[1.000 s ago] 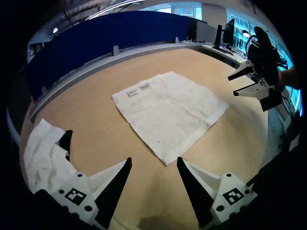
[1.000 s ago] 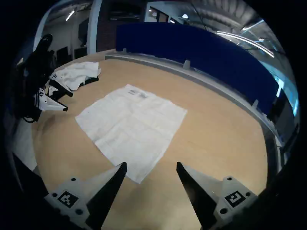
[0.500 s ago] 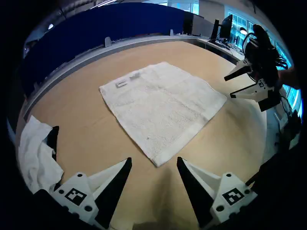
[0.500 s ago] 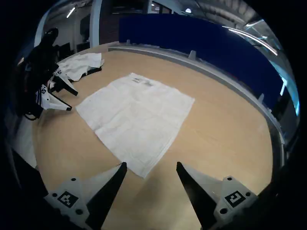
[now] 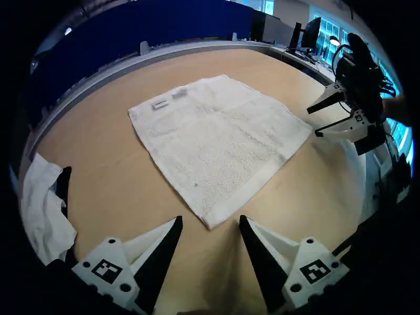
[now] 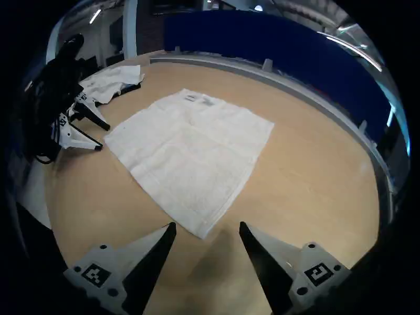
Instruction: Fold towel
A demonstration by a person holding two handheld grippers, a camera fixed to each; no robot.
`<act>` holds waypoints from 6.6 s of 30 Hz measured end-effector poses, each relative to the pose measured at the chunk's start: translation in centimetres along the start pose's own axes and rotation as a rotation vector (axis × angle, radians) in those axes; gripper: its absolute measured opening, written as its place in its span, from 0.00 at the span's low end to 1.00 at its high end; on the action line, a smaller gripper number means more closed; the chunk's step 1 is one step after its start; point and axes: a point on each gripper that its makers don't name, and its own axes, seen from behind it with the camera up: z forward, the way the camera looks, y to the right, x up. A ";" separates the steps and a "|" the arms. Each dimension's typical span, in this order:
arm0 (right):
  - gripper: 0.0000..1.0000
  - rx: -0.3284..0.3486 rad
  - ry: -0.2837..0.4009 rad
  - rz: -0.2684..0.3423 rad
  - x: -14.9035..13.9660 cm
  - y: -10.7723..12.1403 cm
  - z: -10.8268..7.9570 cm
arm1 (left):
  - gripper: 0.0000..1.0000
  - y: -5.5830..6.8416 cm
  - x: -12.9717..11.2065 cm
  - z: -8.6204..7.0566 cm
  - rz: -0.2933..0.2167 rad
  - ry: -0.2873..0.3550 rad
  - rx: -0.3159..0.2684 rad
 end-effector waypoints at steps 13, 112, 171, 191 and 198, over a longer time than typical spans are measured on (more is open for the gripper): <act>0.74 0.011 -0.015 0.008 -0.7 -0.3 0.8 | 0.65 -0.1 -0.2 0.1 0.022 -0.028 0.036; 0.05 0.043 0.075 0.001 7.9 1.3 -7.1 | 0.08 0.7 6.9 -7.3 -0.125 0.057 0.088; 0.17 -0.097 -0.005 0.110 9.3 10.2 6.6 | 0.14 -9.0 11.8 6.4 -0.116 0.029 0.189; 0.61 -0.184 -0.005 0.104 9.8 12.2 6.8 | 0.61 -11.4 12.5 6.2 -0.140 0.030 0.258; 0.81 -0.204 0.023 0.111 10.7 12.7 6.4 | 0.89 -12.2 12.9 5.4 -0.161 0.052 0.282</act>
